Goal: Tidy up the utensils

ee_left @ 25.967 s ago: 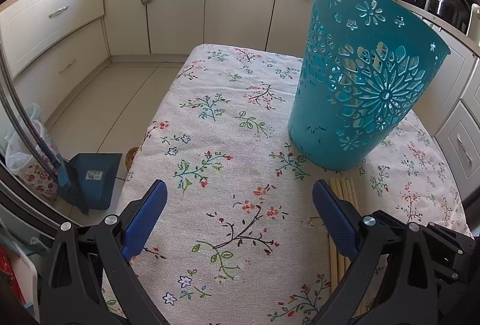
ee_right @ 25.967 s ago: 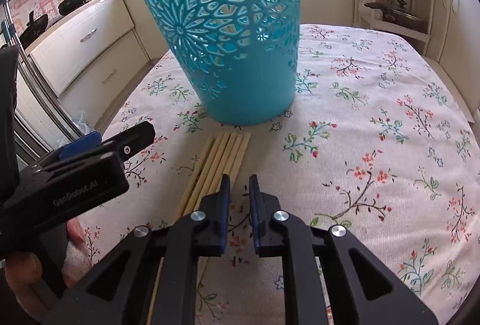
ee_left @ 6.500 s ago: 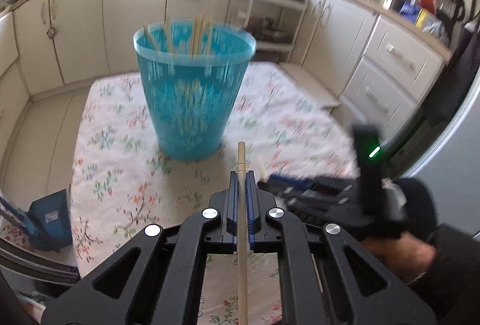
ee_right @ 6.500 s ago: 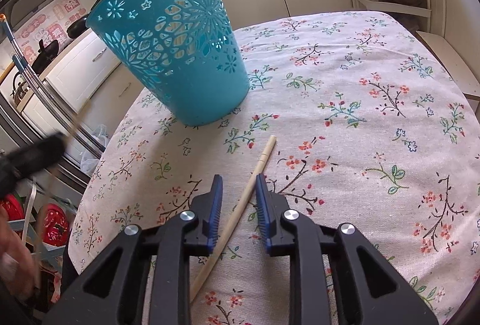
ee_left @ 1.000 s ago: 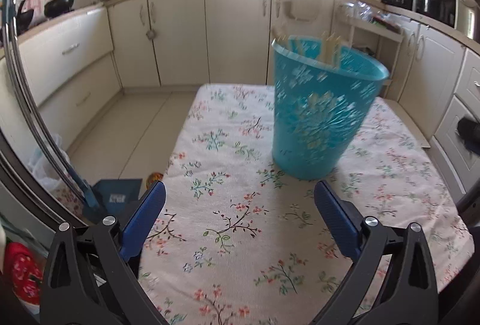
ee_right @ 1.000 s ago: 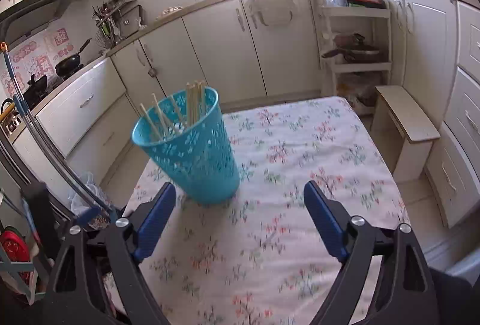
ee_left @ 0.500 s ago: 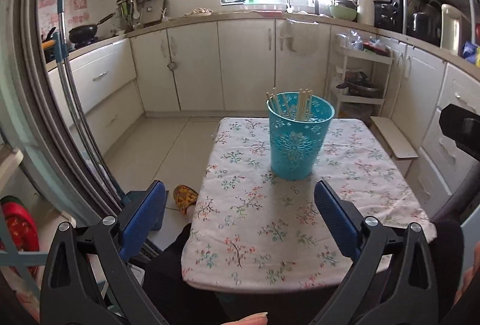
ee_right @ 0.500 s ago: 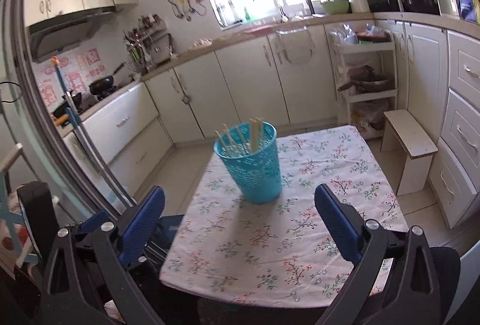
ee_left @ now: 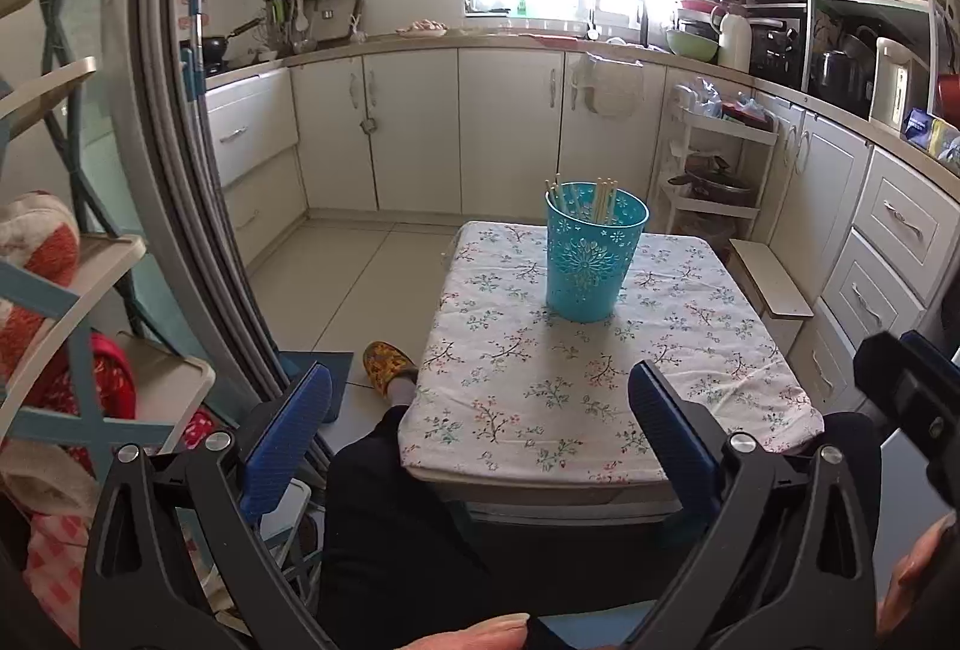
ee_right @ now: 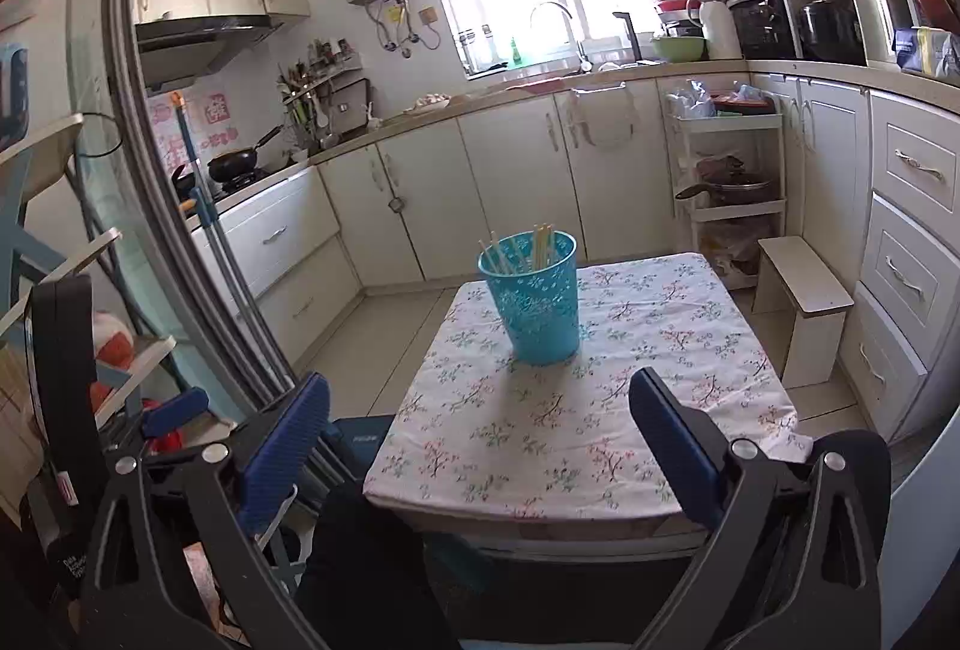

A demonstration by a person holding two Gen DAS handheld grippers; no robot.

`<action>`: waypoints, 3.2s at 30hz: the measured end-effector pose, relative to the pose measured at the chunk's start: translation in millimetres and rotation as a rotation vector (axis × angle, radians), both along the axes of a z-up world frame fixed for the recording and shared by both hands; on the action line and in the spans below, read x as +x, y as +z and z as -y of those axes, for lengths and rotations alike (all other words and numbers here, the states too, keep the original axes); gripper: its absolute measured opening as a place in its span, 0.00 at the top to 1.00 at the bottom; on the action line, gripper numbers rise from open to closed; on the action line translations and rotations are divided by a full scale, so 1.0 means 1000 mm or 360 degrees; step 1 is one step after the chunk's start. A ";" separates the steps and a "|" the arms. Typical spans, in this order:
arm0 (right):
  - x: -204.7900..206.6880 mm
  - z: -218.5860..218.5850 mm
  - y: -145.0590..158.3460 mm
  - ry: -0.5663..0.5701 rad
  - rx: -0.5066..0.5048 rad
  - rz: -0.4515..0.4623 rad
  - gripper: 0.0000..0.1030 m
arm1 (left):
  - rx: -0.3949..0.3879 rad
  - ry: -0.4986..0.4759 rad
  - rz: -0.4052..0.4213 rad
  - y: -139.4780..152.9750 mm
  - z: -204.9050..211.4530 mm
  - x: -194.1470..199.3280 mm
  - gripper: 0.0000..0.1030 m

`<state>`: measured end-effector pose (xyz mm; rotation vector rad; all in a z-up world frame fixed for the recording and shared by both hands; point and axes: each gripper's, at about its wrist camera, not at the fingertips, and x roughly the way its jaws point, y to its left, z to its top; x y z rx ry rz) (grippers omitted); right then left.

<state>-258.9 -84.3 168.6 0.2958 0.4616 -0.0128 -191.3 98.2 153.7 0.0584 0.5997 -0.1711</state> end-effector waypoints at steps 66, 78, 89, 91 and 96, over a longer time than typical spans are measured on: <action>-0.042 -0.035 0.018 0.0054 -0.0129 0.0195 0.07 | -0.0012 0.0046 0.0114 0.016 -0.015 -0.045 0.07; -0.042 -0.034 0.017 0.0061 -0.0132 0.0184 0.07 | -0.0012 0.0045 0.0115 0.016 -0.015 -0.045 0.07; -0.044 -0.032 0.015 0.0069 -0.0131 0.0178 0.07 | -0.0011 0.0045 0.0116 0.016 -0.016 -0.046 0.07; -0.043 -0.032 0.016 0.0069 -0.0131 0.0175 0.07 | -0.0010 0.0044 0.0116 0.016 -0.015 -0.046 0.07; -0.043 -0.032 0.016 0.0068 -0.0131 0.0175 0.07 | -0.0009 0.0043 0.0115 0.016 -0.016 -0.047 0.07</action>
